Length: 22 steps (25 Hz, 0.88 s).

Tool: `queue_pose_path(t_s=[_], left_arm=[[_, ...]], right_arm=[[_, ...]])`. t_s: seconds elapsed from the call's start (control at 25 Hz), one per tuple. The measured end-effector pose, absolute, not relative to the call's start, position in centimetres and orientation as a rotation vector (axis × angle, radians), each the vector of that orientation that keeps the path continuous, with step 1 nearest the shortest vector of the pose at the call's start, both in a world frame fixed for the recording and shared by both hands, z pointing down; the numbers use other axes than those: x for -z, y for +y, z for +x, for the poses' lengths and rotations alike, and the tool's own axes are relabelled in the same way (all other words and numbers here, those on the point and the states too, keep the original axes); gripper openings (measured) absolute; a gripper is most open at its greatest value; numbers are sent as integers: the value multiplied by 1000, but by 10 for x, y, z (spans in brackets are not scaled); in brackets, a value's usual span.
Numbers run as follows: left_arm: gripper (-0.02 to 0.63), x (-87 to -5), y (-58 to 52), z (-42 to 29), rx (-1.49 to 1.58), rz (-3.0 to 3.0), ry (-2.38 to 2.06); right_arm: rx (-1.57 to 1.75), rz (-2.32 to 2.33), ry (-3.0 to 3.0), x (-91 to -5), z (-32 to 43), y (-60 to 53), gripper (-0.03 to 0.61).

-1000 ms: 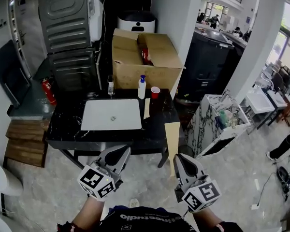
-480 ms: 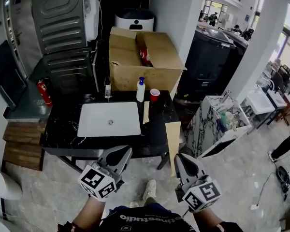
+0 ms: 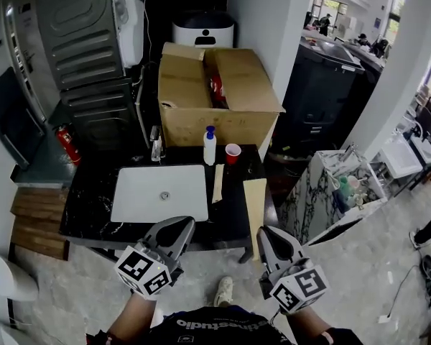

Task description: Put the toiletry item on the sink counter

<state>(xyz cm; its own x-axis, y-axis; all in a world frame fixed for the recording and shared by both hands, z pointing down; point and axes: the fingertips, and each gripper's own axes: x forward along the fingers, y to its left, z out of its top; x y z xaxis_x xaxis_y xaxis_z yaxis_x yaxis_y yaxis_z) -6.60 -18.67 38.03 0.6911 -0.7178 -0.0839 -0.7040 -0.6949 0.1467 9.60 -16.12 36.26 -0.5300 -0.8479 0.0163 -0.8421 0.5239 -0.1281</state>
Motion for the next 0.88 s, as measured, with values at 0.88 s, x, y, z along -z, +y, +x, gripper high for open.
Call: queue_pose_path(t_s=[0.88], left_arm=[[14, -392, -366, 20, 70, 2811, -1157]], right_arm=[[321, -1454, 2705, -382, 161, -350, 40]])
